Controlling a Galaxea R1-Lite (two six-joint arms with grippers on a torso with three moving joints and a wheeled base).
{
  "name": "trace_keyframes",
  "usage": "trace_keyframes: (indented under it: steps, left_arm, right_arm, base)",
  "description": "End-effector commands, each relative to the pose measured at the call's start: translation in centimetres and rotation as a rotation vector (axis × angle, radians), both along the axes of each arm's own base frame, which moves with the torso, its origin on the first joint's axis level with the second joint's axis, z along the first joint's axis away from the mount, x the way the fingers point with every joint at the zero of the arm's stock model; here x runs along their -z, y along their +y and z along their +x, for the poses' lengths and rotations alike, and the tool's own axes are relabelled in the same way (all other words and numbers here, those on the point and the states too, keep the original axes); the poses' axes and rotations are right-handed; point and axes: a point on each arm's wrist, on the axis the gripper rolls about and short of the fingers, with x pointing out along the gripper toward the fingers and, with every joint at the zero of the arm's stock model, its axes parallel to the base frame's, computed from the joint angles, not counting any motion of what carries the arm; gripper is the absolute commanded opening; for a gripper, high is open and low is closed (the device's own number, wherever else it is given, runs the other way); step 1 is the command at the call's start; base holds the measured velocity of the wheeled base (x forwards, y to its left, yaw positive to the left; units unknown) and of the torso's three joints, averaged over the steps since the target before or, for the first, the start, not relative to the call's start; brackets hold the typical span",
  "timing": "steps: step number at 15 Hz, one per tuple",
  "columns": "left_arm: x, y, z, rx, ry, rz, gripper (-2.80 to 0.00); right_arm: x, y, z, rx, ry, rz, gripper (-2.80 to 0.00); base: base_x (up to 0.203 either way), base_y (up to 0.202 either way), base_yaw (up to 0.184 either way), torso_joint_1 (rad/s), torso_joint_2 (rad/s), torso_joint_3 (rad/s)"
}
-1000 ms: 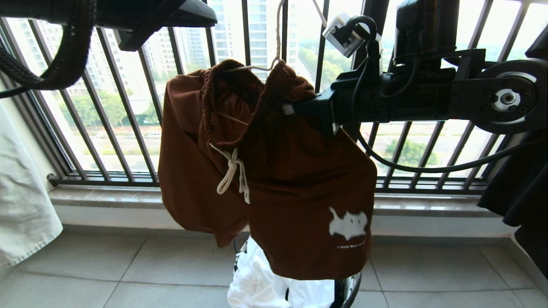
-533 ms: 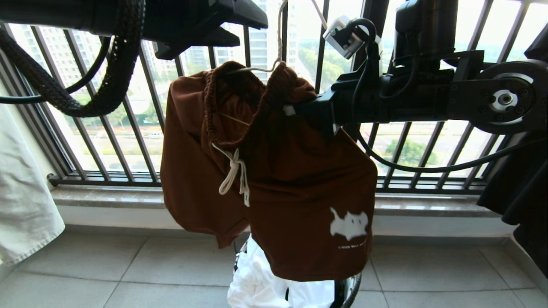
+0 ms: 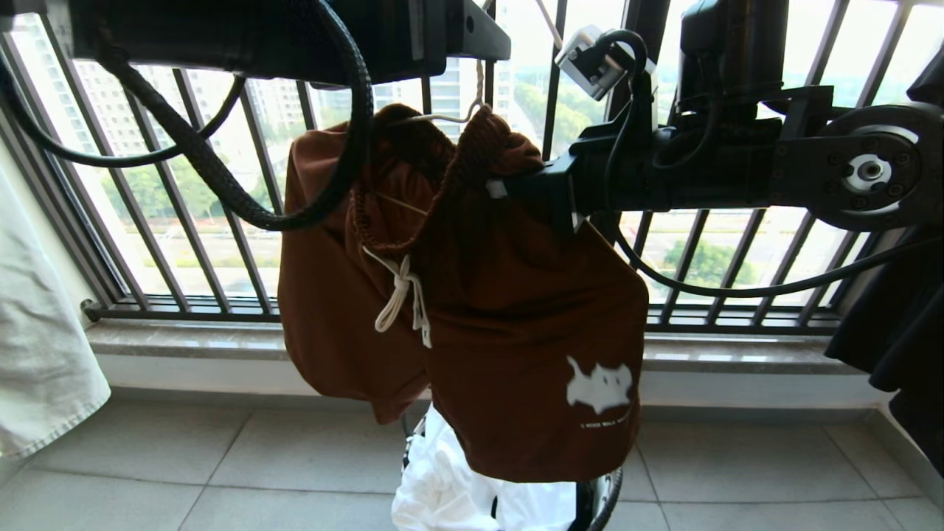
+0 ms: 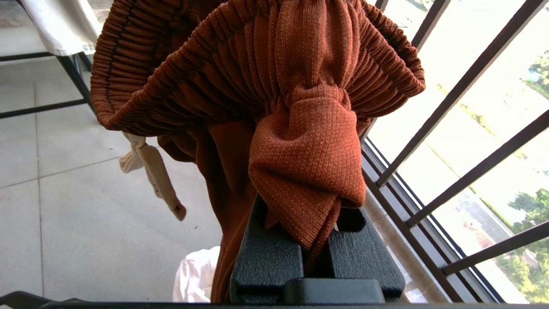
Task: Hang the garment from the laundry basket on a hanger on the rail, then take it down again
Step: Hang the clothes rack on the clothesline
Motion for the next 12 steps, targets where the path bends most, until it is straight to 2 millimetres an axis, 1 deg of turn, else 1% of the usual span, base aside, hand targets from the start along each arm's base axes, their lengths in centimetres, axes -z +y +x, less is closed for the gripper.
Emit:
trace_keyframes:
  steps: [1, 4, 12]
  left_arm:
    - [1.0, -1.1, 1.7, -0.027, -0.013, 0.025, 0.00]
    - [1.3, -1.4, 2.9, -0.079, -0.055, 0.039, 0.00]
    - [1.5, -1.9, 3.5, -0.090, -0.089, 0.040, 0.00]
  right_arm:
    - [-0.3, -0.1, -0.2, -0.003, -0.006, 0.003, -2.80]
    - [-0.9, -0.4, -0.8, -0.007, -0.019, 0.010, -2.80]
    - [-0.9, 0.0, -1.4, -0.028, -0.020, 0.010, -2.80]
  base:
    - [0.000, 0.000, 0.000, 0.000, 0.00, 0.000]
    - [0.000, 0.000, 0.000, 0.000, 0.00, 0.000]
    - [0.000, 0.000, 0.000, 0.000, 0.00, 0.000]
